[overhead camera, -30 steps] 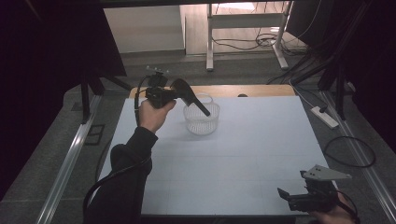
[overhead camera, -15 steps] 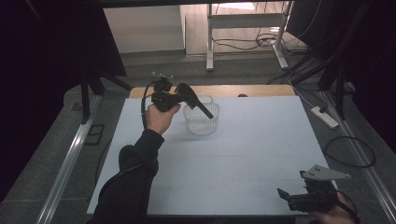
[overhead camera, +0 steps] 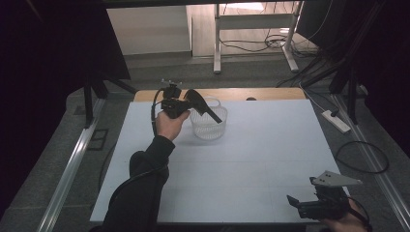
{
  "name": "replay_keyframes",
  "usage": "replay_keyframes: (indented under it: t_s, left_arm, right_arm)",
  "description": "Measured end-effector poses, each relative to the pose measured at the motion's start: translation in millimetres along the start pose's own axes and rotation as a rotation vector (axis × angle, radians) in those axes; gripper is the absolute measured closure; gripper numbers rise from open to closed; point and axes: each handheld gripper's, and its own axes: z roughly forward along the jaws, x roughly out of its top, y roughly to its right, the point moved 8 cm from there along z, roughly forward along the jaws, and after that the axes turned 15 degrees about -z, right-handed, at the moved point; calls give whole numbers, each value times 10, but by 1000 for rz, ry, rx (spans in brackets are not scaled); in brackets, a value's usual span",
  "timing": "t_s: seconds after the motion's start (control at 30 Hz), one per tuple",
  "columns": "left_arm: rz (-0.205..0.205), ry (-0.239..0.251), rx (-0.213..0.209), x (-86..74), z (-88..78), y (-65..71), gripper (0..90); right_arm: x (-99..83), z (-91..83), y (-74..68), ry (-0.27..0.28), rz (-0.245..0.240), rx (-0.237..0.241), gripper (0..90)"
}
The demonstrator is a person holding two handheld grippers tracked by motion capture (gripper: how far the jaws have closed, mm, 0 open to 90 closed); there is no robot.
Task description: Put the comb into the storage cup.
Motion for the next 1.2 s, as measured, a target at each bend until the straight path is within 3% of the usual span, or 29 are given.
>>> replay_keyframes:
  t_s: [0.6,1.2]
  left_arm:
    - [-60,3,-16,-96,151,-174,871]
    - [-170,33,-62,-174,136,-392,854]
  right_arm:
    - [-1,3,-6,-2,-4,4,42]
    - [-3,7,-10,-9,-6,7,46]
